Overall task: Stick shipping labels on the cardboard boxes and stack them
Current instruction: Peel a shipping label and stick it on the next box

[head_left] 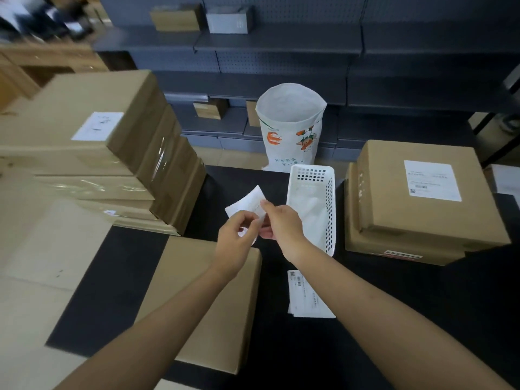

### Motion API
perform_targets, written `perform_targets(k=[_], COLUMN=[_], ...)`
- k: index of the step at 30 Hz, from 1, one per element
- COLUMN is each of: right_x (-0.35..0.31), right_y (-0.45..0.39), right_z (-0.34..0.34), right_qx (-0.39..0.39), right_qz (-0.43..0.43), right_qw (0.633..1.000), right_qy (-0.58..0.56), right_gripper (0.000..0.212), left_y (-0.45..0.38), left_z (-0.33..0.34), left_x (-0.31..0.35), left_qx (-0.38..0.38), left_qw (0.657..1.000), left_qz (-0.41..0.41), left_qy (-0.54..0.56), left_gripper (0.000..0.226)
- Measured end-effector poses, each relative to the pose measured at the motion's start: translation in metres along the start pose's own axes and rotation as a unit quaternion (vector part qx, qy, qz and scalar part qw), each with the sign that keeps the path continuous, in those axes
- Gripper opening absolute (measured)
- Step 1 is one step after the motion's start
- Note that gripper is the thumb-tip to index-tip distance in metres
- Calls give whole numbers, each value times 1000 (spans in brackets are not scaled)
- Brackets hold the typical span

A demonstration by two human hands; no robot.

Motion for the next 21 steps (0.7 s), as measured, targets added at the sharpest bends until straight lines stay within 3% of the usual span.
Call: perform_targets(k=[3,7,9,11,14,18,21], right_x=[0,-4,-5,-5,0,10,21], right_y=[7,22,32,43,60,79,92], right_z=[7,29,48,72,112,148,152], right_qx=[30,33,42,50,57,102,176], right_qz=[5,3,-2,-4,9,6,-24], right_qw=[998,992,988,984,979,989,983], right_qy=[-53,-123,-148,-173,-196,-111,36], right_gripper=[13,12,9,8,9,16,19], left_y=[2,3,3,1,6,19,31], left_z=[-23,-68,-96,-120,-150,-177,-193], left_x=[-1,-6,-20,-40,-54,-49,-48], left_qx=[-3,106,131,92,23,0,-23], left_qw=[1000,994,989,988,990,991,996], left_qz=[-9,-8,-62,-123,-139,-125,-89], left_qy=[20,9,-5,-2,-1,47,-6], left_gripper=[7,18,31,42,42,30,27])
Point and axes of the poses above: each hand's wrist, its own y-axis away from the middle knuckle, its own z-axis out of the palm, x = y × z, the point moved 5 cm from there along -y, towards the middle knuckle, and after that the axes turned 13 degrees about y, right-handed, at the moved point
